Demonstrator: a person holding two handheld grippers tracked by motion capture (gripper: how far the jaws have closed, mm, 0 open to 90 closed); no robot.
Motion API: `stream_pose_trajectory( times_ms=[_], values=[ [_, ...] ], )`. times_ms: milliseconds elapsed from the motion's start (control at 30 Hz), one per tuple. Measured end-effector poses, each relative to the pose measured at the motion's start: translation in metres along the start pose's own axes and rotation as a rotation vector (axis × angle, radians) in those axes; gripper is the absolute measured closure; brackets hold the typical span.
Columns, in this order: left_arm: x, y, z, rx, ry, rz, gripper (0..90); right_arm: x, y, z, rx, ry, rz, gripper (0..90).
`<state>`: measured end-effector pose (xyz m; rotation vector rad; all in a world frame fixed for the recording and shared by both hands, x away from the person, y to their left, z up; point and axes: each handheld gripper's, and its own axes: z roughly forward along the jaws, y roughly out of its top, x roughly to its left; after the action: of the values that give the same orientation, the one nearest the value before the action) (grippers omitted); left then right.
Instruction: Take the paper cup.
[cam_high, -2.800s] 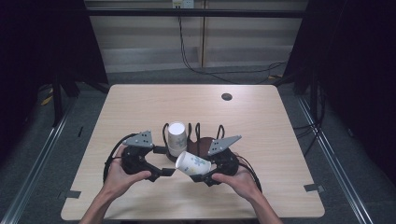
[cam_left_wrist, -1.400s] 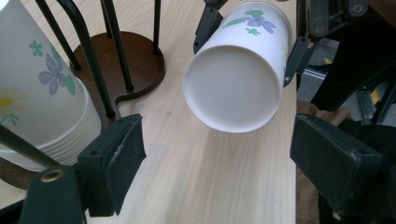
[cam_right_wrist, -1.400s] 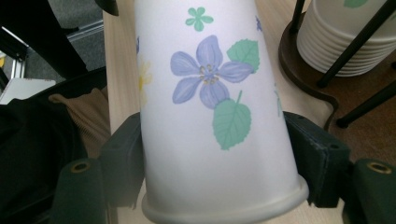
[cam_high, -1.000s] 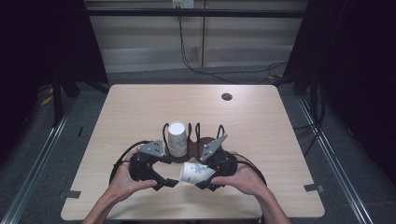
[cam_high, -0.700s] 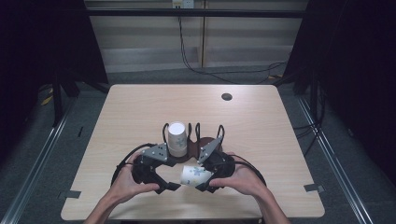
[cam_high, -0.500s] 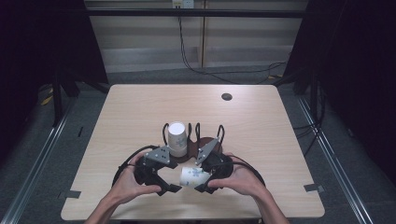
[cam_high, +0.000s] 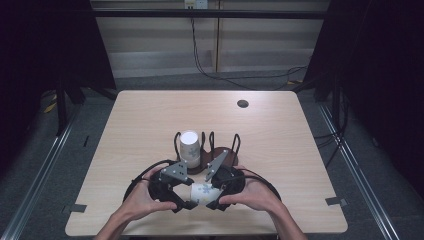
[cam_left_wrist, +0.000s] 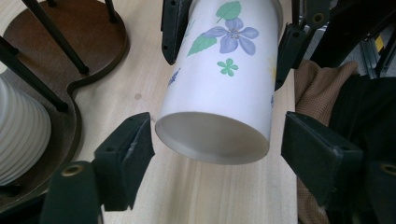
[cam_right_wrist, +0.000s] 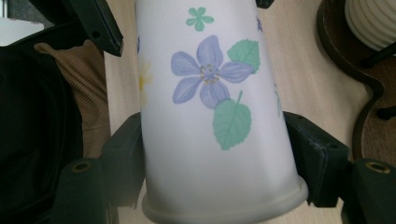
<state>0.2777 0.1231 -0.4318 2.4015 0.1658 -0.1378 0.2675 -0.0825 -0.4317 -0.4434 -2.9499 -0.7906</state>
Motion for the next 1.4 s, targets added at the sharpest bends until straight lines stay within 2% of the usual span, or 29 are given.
stream_pose_trajectory(
  times_ms=[100, 167, 267, 400, 533, 733, 933, 1100, 1200, 1400],
  values=[
    [0.0006, -0.0002, 0.0006, 0.0, -0.012, -0.002, 26.3, 0.0004, 0.0001, -0.0002, -0.012, 0.018, -0.005, 28.6],
    [0.0006, 0.0, -0.0008, -0.021, -0.048, 0.0, 34.0, 0.001, 0.0003, -0.0009, -0.03, 0.041, -0.003, 28.6],
    [0.0009, 0.0003, -0.0011, -0.022, -0.048, 0.0, 34.1, 0.0012, 0.0005, -0.0025, -0.043, 0.045, -0.013, 28.7],
    [0.0002, 0.0005, 0.0027, 0.003, -0.049, 0.003, 31.6, 0.002, 0.0012, -0.0012, -0.036, 0.046, -0.022, 28.7],
    [0.0, 0.0036, 0.0057, 0.022, -0.053, 0.003, 33.5, 0.0039, 0.0019, 0.0014, -0.043, 0.04, -0.029, 29.3],
    [0.0, 0.0054, 0.0078, 0.026, -0.055, 0.015, 31.7, 0.0052, 0.0011, 0.0023, -0.047, 0.057, -0.031, 32.2],
    [-0.0015, 0.005, 0.0077, 0.036, -0.059, 0.023, 34.2, 0.0055, 0.0009, 0.0032, -0.042, 0.068, -0.04, 33.1],
    [-0.0021, 0.0047, 0.0049, 0.019, -0.065, 0.021, 36.3, 0.0041, -0.0011, 0.0022, -0.058, 0.076, -0.032, 28.8],
    [-0.0012, 0.0047, 0.0035, 0.01, -0.07, 0.003, 36.8, 0.0022, -0.0024, 0.0003, -0.082, 0.074, -0.018, 24.9],
    [-0.0001, 0.0031, 0.0036, 0.017, -0.06, -0.014, 36.9, 0.0001, -0.0072, -0.0029, -0.12, 0.046, -0.009, 19.6]
  ],
)
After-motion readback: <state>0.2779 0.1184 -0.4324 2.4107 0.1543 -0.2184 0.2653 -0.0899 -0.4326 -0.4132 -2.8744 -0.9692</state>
